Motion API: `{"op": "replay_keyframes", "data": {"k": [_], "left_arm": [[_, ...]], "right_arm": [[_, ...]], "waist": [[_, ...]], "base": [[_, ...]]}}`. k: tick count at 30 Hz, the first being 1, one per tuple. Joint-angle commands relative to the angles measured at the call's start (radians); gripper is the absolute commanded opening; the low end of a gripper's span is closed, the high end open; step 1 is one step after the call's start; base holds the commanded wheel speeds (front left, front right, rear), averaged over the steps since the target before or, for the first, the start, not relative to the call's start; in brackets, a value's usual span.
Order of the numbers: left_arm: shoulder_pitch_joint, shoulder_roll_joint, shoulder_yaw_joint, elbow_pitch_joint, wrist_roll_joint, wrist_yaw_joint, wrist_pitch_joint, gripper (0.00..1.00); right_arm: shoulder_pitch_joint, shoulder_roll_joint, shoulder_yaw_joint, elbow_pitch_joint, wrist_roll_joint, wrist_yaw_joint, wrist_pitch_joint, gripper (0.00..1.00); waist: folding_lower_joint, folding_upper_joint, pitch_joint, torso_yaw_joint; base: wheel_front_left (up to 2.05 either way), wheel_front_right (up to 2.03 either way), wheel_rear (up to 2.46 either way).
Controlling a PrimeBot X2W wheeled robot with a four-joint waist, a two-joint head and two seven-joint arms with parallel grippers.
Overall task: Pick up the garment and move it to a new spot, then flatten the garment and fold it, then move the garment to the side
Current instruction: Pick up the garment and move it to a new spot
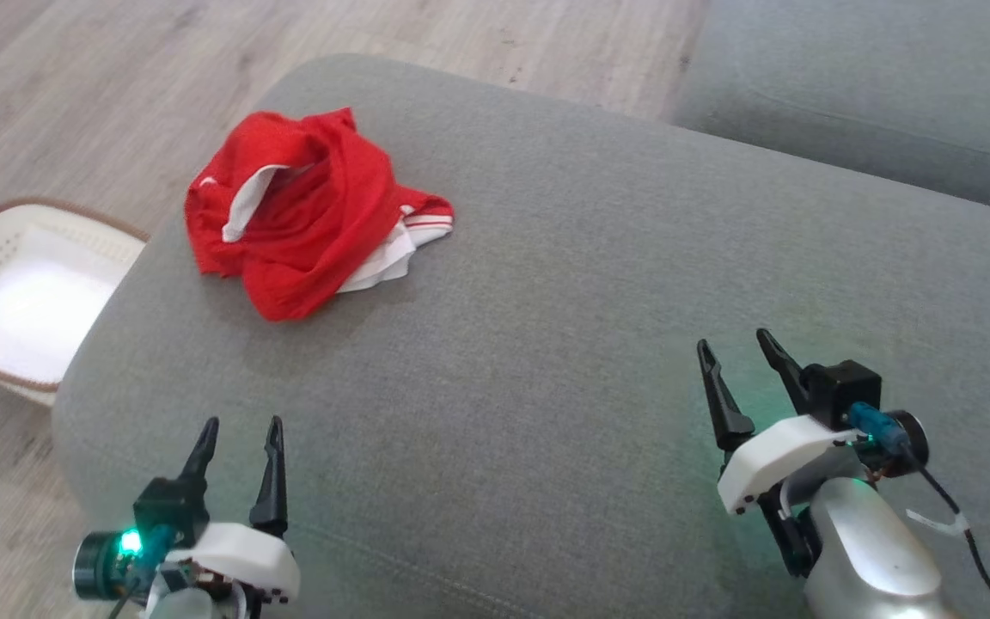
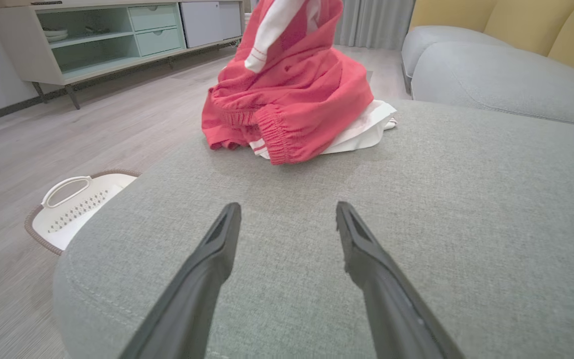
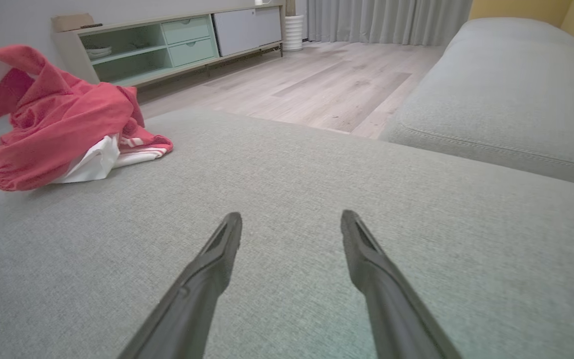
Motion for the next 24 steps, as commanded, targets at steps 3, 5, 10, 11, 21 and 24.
{"op": "replay_keyframes", "data": {"k": [3, 5, 10, 11, 21, 24], "left_arm": [[-0.060, 0.023, 0.039, -0.033, -0.007, -0.005, -0.012, 1.00], [-0.091, 0.029, 0.043, -0.040, -0.011, -0.007, -0.012, 1.00], [-0.214, 0.066, 0.045, -0.043, -0.016, -0.012, -0.012, 1.00], [-0.246, 0.082, 0.046, -0.035, -0.016, -0.012, -0.012, 1.00], [-0.532, 0.244, -0.086, 0.161, -0.069, -0.015, -0.012, 1.00], [-0.578, 0.281, -0.127, 0.225, -0.124, -0.015, -0.012, 1.00]], "right_arm": [[-0.032, 0.007, 0.032, -0.026, 0.012, -0.001, -0.014, 1.00], [-0.036, 0.004, 0.035, -0.025, 0.011, -0.001, -0.014, 1.00], [-0.053, -0.016, 0.037, -0.030, 0.010, -0.001, -0.014, 1.00], [-0.058, -0.020, 0.038, -0.031, 0.010, -0.001, -0.014, 1.00], [-0.106, -0.035, 0.082, -0.055, 0.021, -0.001, -0.014, 1.00], [-0.118, -0.038, 0.098, -0.065, 0.029, -0.001, -0.014, 1.00]], "waist": [[0.0001, 0.0000, 0.022, -0.002], [0.0001, 0.0000, 0.036, -0.009], [0.0001, 0.0000, 0.083, -0.037], [0.0001, 0.0000, 0.094, -0.045], [0.0001, 0.0000, 0.190, -0.145], [0.0001, 0.0000, 0.216, -0.179]], "base": [[0.00, 0.00, 0.00], [0.00, 0.00, 0.00], [0.00, 0.00, 0.00], [0.00, 0.00, 0.00], [0.00, 0.00, 0.00], [0.00, 0.00, 0.00]]}}
